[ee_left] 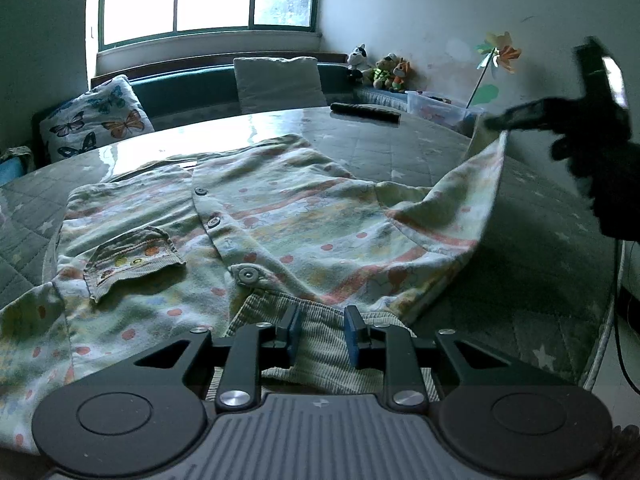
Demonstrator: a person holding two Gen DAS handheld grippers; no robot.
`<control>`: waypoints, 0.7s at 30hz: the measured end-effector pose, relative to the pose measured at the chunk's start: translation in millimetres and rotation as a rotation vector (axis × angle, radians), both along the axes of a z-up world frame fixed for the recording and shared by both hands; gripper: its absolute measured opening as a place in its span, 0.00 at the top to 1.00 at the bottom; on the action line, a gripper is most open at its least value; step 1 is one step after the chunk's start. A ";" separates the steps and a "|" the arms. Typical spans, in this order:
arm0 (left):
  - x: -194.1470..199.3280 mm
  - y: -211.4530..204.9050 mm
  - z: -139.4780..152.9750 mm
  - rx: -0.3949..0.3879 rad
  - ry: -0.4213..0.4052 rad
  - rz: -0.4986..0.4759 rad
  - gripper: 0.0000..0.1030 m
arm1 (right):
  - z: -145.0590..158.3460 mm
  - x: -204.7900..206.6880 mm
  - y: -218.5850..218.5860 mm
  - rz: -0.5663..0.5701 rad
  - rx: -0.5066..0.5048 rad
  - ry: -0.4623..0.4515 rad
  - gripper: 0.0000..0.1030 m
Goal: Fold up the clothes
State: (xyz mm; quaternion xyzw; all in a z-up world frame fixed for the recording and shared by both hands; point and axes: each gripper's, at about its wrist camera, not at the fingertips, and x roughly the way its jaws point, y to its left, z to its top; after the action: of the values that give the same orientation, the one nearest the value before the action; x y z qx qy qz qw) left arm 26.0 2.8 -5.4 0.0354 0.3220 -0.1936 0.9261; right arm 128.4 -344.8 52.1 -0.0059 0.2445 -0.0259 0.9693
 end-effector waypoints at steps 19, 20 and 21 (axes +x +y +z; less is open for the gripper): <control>0.3 -0.3 -0.3 0.006 -0.002 -0.011 0.73 | -25.5 -32.6 -42.7 -0.028 0.094 0.149 0.75; 0.2 -0.3 -0.3 0.006 -0.002 -0.011 0.73 | -28.9 -25.3 -39.8 -0.007 0.101 0.166 0.75; 0.1 -0.2 -0.2 0.006 -0.002 -0.012 0.73 | -33.2 -18.0 -37.7 0.005 0.102 0.186 0.75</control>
State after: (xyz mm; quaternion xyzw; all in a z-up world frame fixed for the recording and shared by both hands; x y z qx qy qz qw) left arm 26.2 2.6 -5.6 0.0403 0.3216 -0.1980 0.9251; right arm 110.4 -382.5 18.9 0.0402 0.3346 -0.0105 0.9414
